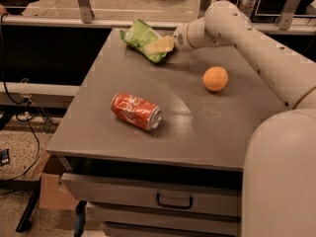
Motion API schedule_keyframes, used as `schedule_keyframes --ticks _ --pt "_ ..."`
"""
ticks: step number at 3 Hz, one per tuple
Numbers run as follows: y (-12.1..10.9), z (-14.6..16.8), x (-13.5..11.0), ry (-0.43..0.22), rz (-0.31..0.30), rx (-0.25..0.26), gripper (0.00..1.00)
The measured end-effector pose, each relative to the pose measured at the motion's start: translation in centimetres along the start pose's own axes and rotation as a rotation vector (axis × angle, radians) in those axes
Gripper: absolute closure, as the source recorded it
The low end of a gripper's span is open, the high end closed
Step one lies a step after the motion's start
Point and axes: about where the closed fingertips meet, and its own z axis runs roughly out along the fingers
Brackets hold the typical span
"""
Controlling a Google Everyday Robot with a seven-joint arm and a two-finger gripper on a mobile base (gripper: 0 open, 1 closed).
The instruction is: Move green rice chip bag near orange
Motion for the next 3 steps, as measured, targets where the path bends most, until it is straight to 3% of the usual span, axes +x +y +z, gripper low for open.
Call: schedule_keyframes --ticks 3 --pt "2.8 0.5 1.4 0.049 -0.042 -0.123 0.85"
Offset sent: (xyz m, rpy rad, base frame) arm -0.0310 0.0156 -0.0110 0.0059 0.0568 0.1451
